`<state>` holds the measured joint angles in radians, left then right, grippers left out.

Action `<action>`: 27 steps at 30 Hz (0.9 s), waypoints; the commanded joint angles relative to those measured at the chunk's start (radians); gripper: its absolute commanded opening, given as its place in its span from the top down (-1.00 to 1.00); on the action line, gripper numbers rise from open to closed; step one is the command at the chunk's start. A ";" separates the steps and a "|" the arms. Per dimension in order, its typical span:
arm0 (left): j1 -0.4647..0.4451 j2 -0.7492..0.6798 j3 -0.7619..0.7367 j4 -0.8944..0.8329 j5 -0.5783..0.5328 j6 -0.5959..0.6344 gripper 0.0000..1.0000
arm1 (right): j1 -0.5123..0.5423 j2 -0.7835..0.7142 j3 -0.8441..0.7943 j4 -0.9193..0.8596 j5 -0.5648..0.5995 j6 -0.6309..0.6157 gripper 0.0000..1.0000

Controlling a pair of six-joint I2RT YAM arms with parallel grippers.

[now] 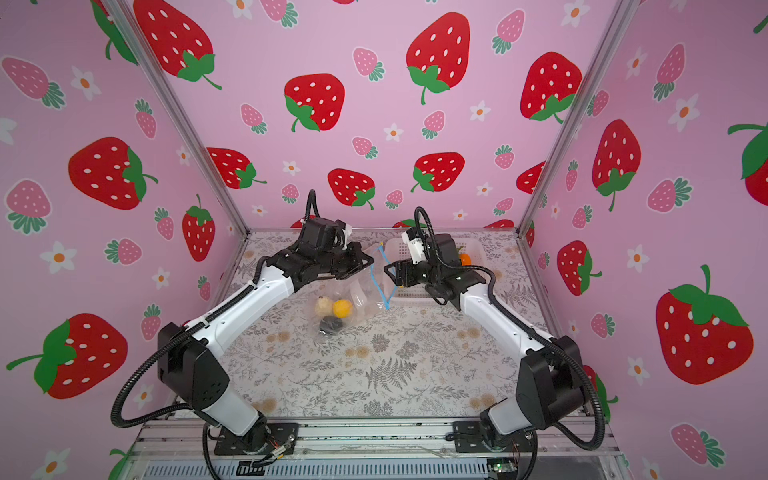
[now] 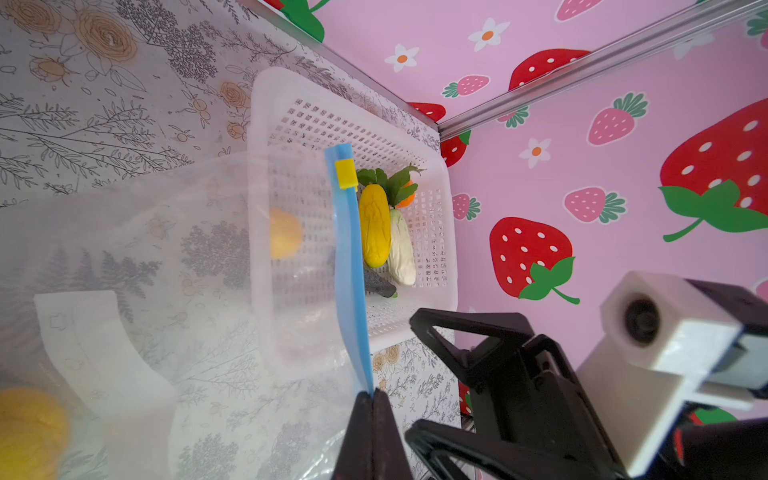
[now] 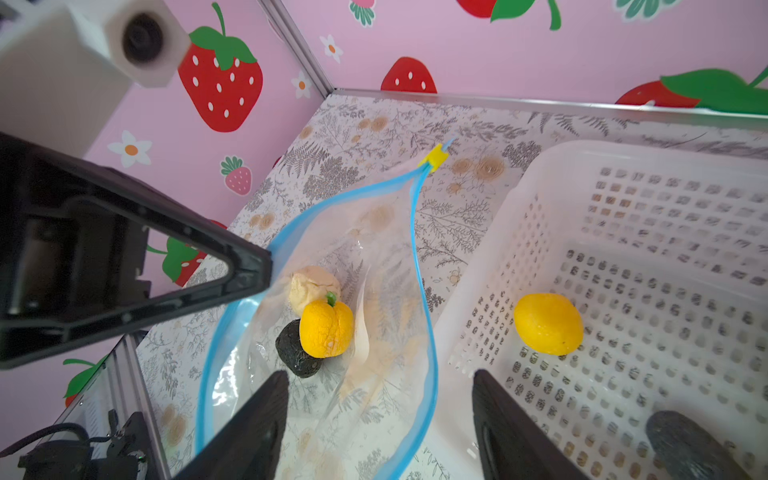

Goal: Place the food in the zip-top bag and seal the zipper
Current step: 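Move the right gripper back over the basket toward the yellow squash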

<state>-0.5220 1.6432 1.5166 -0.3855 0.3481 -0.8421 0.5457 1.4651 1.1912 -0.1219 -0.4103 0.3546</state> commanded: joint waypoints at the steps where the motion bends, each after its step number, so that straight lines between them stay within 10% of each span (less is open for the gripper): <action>1: -0.003 -0.022 0.006 0.011 -0.005 0.000 1.00 | -0.015 -0.040 0.018 -0.036 0.035 -0.057 -0.40; 27: -0.004 -0.014 -0.018 0.029 0.024 -0.012 1.00 | -0.273 0.458 0.273 -0.205 0.590 -0.152 -0.18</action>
<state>-0.5220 1.6432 1.5024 -0.3702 0.3527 -0.8436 0.2871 1.9133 1.4185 -0.2951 0.1104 0.2337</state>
